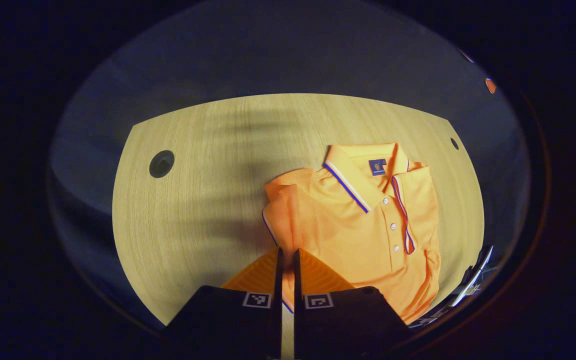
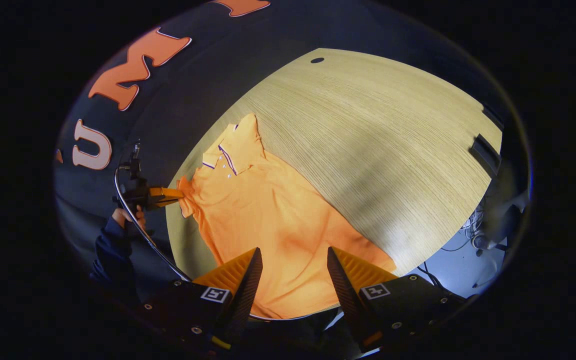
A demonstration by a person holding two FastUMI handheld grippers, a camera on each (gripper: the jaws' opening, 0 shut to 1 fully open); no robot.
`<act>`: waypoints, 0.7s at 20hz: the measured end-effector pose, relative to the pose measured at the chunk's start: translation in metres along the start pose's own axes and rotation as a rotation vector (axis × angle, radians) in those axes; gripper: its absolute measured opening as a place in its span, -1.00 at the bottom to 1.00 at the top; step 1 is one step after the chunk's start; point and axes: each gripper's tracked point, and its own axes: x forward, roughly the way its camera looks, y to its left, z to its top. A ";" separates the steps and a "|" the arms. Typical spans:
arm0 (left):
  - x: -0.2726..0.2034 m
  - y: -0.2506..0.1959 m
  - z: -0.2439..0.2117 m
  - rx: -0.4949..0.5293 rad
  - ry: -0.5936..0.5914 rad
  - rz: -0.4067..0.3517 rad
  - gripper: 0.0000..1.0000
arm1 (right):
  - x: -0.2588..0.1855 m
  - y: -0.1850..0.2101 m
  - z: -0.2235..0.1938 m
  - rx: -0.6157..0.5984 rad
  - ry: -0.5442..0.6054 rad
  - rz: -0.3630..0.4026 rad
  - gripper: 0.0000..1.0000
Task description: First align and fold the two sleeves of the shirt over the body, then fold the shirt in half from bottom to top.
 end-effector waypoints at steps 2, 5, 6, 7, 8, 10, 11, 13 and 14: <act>0.000 -0.022 0.007 0.022 -0.007 -0.021 -0.80 | -0.003 0.001 0.000 -0.001 -0.007 0.002 0.60; 0.004 -0.055 0.013 0.056 -0.003 -0.051 -0.81 | -0.004 0.001 0.003 0.016 -0.029 0.008 0.61; 0.006 -0.066 0.016 0.067 -0.004 -0.070 -0.80 | -0.005 0.002 0.002 0.024 -0.030 0.014 0.61; 0.008 -0.075 0.016 0.070 -0.001 -0.086 -0.81 | -0.006 0.002 0.002 0.032 -0.033 0.017 0.61; 0.012 -0.086 0.016 0.070 0.001 -0.112 -0.81 | -0.006 0.002 0.001 0.038 -0.032 0.015 0.68; 0.014 -0.110 0.016 0.061 -0.003 -0.193 -0.71 | -0.006 -0.002 -0.002 0.045 -0.027 0.007 0.70; 0.011 -0.119 0.015 0.057 -0.002 -0.225 -0.65 | -0.007 -0.002 -0.004 0.050 -0.027 0.008 0.70; 0.008 -0.125 0.013 0.048 -0.006 -0.260 -0.33 | -0.006 -0.001 -0.001 0.060 -0.040 0.011 0.70; 0.005 -0.127 0.012 0.049 -0.009 -0.275 -0.08 | -0.006 0.000 0.000 0.062 -0.046 0.020 0.70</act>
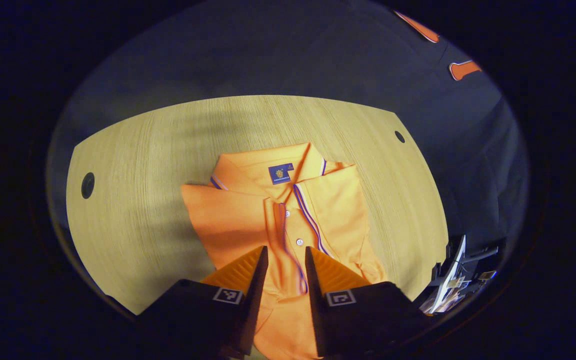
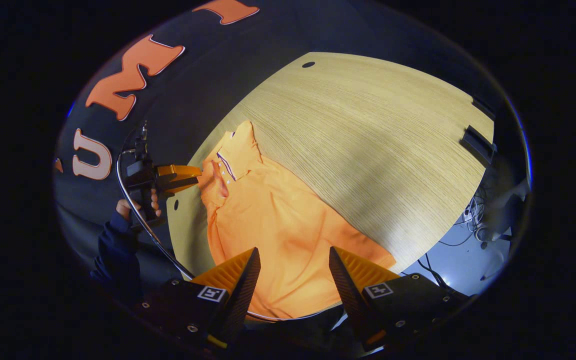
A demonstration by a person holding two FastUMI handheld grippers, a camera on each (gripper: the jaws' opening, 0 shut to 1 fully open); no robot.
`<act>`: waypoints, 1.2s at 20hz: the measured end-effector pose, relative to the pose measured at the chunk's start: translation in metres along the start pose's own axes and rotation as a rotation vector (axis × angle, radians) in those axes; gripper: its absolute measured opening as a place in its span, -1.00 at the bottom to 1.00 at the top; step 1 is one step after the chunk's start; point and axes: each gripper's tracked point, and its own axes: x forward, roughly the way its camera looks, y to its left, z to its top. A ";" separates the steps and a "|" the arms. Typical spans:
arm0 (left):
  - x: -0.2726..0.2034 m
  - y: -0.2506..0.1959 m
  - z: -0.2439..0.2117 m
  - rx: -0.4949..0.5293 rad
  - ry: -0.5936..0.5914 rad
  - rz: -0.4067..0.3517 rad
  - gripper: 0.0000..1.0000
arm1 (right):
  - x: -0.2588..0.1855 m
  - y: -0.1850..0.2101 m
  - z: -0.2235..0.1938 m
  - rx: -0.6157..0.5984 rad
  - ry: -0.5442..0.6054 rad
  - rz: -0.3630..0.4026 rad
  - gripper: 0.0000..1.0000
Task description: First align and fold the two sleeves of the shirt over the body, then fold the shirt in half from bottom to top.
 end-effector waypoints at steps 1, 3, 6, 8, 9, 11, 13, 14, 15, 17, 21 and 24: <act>-0.004 -0.002 0.000 0.000 -0.007 -0.015 0.07 | 0.000 0.001 0.002 -0.002 -0.006 0.008 0.70; -0.013 -0.004 -0.004 0.005 -0.015 -0.033 0.39 | -0.001 0.001 0.006 -0.015 -0.017 0.007 0.70; -0.035 -0.006 -0.008 0.040 -0.075 -0.030 0.84 | 0.001 0.007 0.016 -0.043 -0.050 0.015 0.89; -0.055 -0.009 -0.015 0.066 -0.130 -0.011 0.94 | 0.003 0.011 0.023 -0.081 -0.071 0.025 0.97; -0.063 -0.011 -0.020 0.071 -0.155 -0.002 0.94 | 0.003 0.013 0.027 -0.106 -0.077 0.031 0.97; -0.088 -0.018 -0.029 0.071 -0.218 0.017 0.93 | 0.003 0.015 0.032 -0.161 -0.091 0.038 0.97; -0.116 -0.024 -0.037 0.060 -0.295 0.040 0.93 | 0.002 0.018 0.039 -0.226 -0.109 0.050 0.97; -0.129 -0.027 -0.042 0.056 -0.338 0.050 0.94 | 0.001 0.021 0.042 -0.260 -0.119 0.054 0.97; -0.139 -0.028 -0.048 0.051 -0.380 0.060 0.93 | 0.001 0.024 0.046 -0.294 -0.127 0.062 0.97; -0.158 -0.032 -0.062 0.015 -0.444 0.078 0.86 | 0.001 0.031 0.052 -0.361 -0.149 0.083 0.97; -0.194 -0.028 -0.092 -0.055 -0.565 0.128 0.93 | -0.005 0.047 0.052 -0.474 -0.181 0.147 0.97; -0.217 -0.036 -0.110 -0.048 -0.703 0.132 0.93 | -0.009 0.054 0.053 -0.560 -0.222 0.172 0.97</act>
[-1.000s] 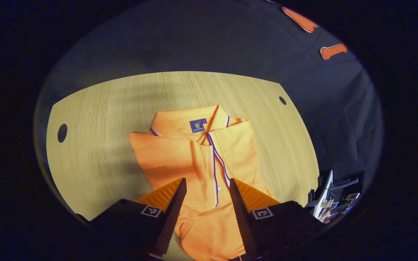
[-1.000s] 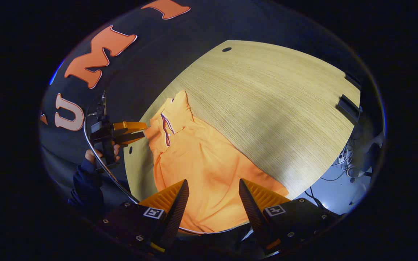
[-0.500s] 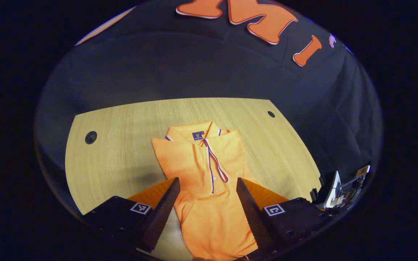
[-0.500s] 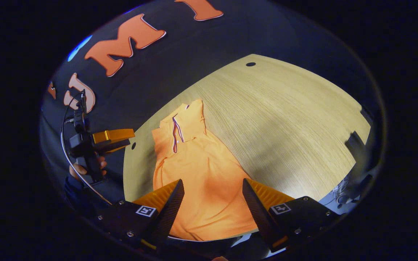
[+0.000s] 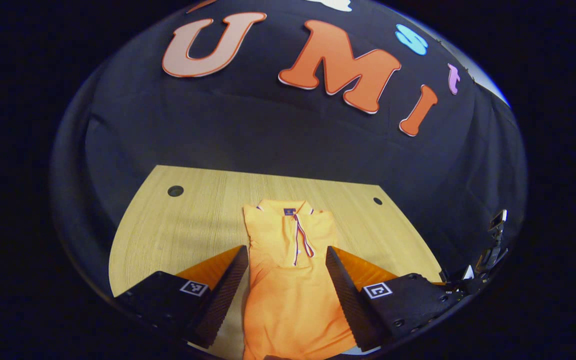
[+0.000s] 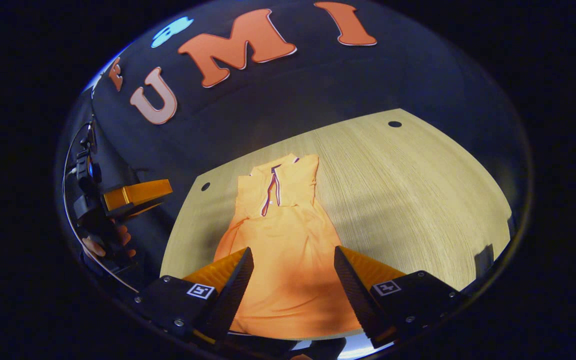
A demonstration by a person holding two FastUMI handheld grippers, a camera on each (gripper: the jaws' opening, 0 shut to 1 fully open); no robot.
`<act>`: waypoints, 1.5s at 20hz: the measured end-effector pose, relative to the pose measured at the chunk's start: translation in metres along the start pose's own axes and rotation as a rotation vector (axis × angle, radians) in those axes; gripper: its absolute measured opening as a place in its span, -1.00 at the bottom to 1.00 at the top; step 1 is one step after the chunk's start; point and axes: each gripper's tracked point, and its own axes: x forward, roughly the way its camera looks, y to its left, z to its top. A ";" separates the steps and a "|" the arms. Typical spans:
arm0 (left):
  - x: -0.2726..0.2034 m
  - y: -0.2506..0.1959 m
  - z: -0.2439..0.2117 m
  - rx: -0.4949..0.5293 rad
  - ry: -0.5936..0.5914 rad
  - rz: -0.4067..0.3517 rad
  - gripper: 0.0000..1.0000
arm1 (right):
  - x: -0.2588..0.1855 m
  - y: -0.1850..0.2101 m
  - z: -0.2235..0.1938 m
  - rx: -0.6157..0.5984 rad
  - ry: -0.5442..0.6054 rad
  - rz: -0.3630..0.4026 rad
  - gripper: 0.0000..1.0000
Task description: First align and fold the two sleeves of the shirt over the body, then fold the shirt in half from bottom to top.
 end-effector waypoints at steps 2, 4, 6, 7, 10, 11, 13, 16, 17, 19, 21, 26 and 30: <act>-0.021 0.006 -0.004 0.001 -0.069 0.017 0.93 | -0.005 0.004 0.001 -0.050 -0.031 0.023 0.97; -0.037 0.008 -0.008 0.022 -0.109 0.067 0.84 | -0.008 0.004 -0.013 -0.099 -0.006 0.040 0.97; -0.050 0.011 -0.028 0.066 -0.073 0.139 0.92 | -0.013 -0.002 -0.030 -0.130 0.045 0.044 0.98; -0.053 0.014 -0.047 0.081 -0.016 0.158 0.93 | -0.016 -0.006 -0.038 -0.134 0.071 0.049 0.97; -0.060 0.017 -0.103 0.064 0.168 0.185 0.94 | -0.022 -0.012 -0.060 -0.143 0.139 0.073 0.97; -0.056 0.015 -0.118 0.045 0.221 0.187 0.95 | -0.024 -0.016 -0.066 -0.151 0.161 0.072 0.98; -0.058 0.009 -0.150 0.005 0.342 0.185 0.95 | -0.021 -0.020 -0.079 -0.171 0.201 0.061 0.98; -0.051 0.007 -0.184 -0.002 0.478 0.186 0.96 | -0.024 -0.041 -0.106 -0.188 0.273 0.019 0.97; -0.050 0.004 -0.192 0.005 0.524 0.181 0.96 | -0.024 -0.047 -0.115 -0.181 0.299 0.006 0.97; -0.046 0.004 -0.201 0.024 0.592 0.184 0.96 | -0.023 -0.055 -0.131 -0.174 0.349 -0.013 0.97; -0.044 0.001 -0.208 0.030 0.635 0.187 0.96 | -0.020 -0.066 -0.143 -0.184 0.378 -0.051 0.98; -0.040 0.007 -0.247 0.043 0.759 0.196 0.96 | -0.013 -0.084 -0.179 -0.200 0.498 -0.111 0.98; -0.041 0.014 -0.267 0.071 0.807 0.229 0.96 | -0.009 -0.096 -0.189 -0.270 0.540 -0.156 0.97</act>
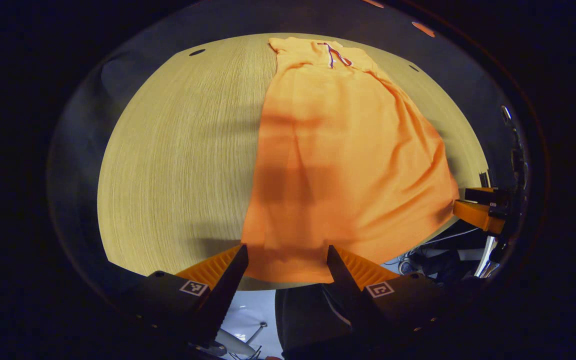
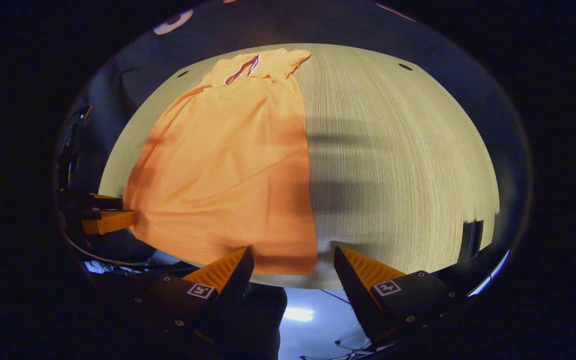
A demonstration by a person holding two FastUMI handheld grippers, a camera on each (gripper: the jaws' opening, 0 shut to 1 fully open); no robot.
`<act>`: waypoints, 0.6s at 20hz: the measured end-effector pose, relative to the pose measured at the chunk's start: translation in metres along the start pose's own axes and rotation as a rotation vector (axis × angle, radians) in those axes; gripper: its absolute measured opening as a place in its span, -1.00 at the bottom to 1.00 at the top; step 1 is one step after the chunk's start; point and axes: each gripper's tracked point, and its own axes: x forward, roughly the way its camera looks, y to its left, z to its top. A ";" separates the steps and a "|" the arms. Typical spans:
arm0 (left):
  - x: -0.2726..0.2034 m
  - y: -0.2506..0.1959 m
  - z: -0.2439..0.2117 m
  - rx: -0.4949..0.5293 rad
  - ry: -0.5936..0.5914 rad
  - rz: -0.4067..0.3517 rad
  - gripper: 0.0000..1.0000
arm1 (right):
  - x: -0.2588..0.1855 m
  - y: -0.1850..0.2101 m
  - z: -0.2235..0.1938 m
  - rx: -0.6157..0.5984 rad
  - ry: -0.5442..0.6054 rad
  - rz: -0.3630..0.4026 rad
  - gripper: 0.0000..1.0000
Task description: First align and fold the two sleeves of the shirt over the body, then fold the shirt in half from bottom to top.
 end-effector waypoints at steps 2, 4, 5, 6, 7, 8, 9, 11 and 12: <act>0.003 0.003 0.002 0.027 -0.001 0.035 0.96 | 0.004 0.007 -0.007 -0.011 0.038 0.002 0.98; 0.002 0.002 0.000 0.033 0.009 0.059 0.93 | 0.007 0.006 -0.007 -0.069 0.038 -0.040 0.97; 0.001 0.001 0.002 0.030 0.013 0.060 0.94 | 0.008 0.006 -0.008 -0.088 0.042 -0.047 0.95; 0.002 0.002 0.002 0.024 0.011 0.058 0.92 | 0.007 0.011 -0.007 -0.077 0.034 -0.050 0.88; 0.003 0.002 0.003 0.036 0.012 0.058 0.92 | 0.008 0.012 -0.008 -0.066 0.035 -0.051 0.77; 0.005 0.004 0.005 0.045 0.014 0.050 0.92 | 0.008 0.011 -0.007 -0.072 0.042 -0.049 0.65; 0.003 0.005 0.007 0.047 0.012 0.051 0.84 | 0.008 0.010 -0.007 -0.072 0.050 -0.047 0.61; 0.004 0.005 0.012 0.011 -0.012 0.056 0.23 | 0.007 0.010 -0.006 -0.037 0.062 -0.038 0.14; 0.004 0.002 0.016 0.012 -0.026 0.056 -0.27 | 0.009 0.014 -0.003 -0.011 0.061 -0.014 -0.30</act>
